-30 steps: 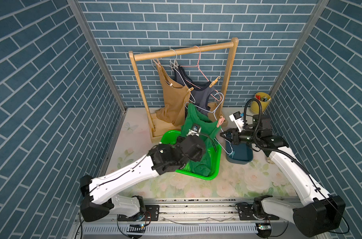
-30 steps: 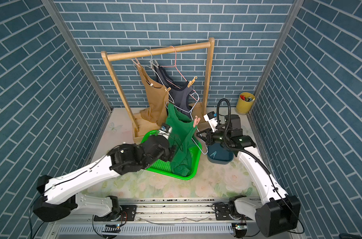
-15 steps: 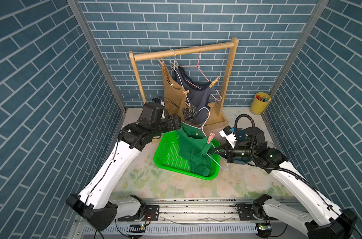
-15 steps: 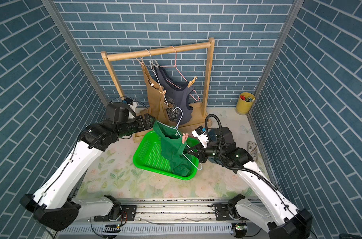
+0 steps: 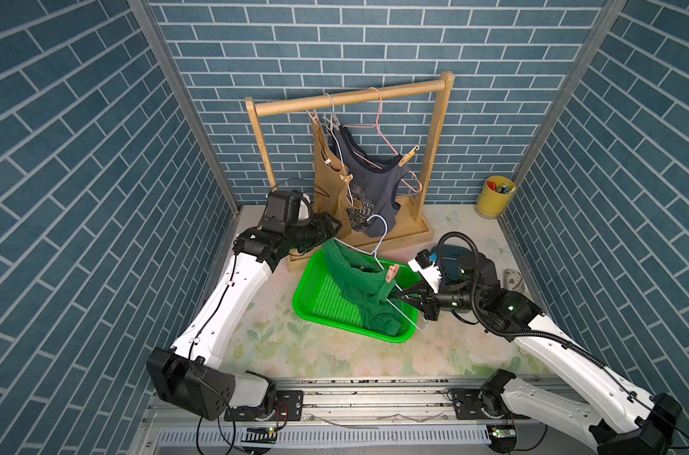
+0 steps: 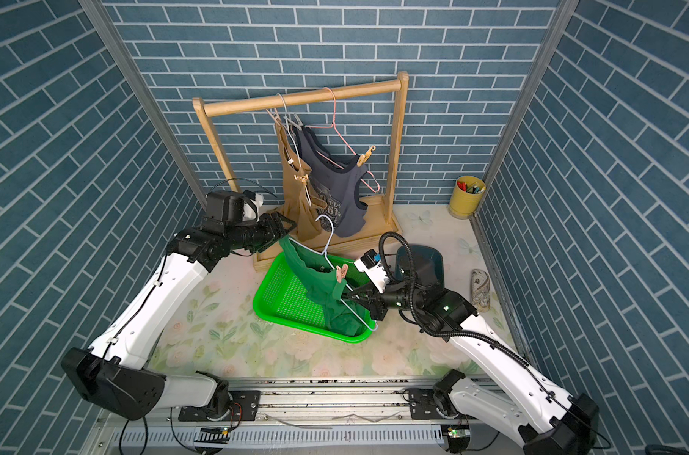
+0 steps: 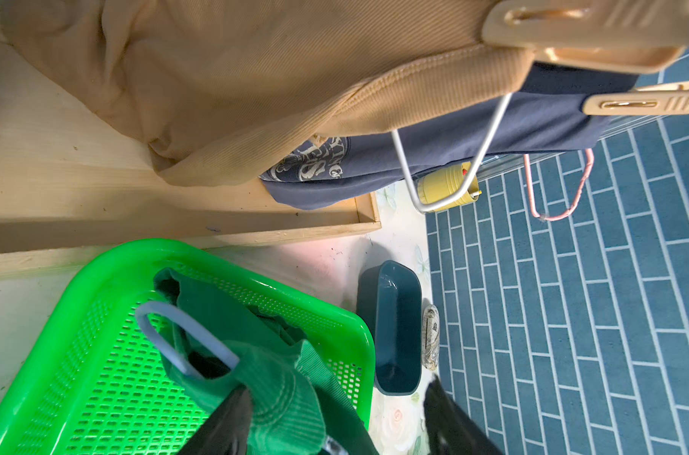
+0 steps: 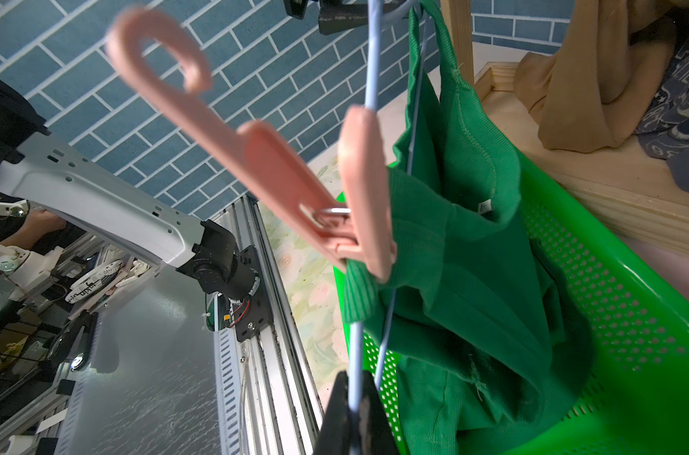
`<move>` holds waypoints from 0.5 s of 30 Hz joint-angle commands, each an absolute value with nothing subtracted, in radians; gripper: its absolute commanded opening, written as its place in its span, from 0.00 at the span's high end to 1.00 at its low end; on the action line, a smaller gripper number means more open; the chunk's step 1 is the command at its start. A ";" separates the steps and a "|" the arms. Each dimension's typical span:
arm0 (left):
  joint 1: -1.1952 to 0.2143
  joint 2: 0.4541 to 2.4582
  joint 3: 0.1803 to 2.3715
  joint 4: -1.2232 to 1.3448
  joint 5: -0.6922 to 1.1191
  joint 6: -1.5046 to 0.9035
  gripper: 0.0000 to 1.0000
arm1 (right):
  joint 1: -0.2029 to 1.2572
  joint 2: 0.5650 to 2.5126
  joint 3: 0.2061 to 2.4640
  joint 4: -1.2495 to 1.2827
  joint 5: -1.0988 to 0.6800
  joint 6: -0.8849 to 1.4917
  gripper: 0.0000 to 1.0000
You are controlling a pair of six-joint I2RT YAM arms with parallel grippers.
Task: Remove the clothespins securing tank tops to the hanger
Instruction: Remove the clothespin from the hanger.
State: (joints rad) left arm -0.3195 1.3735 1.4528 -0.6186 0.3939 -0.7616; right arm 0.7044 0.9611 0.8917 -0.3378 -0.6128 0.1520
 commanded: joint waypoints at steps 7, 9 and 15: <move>-0.296 1.404 1.400 -0.540 0.533 -0.837 0.46 | 0.763 0.960 0.902 -0.289 -0.522 0.060 1.00; -0.295 1.402 1.396 -0.541 0.546 -0.843 0.51 | 0.770 0.962 0.898 -0.284 -0.506 0.053 1.00; -0.297 1.396 1.382 -0.523 0.587 -0.859 0.78 | 0.792 0.992 0.887 -0.250 -0.474 0.035 1.00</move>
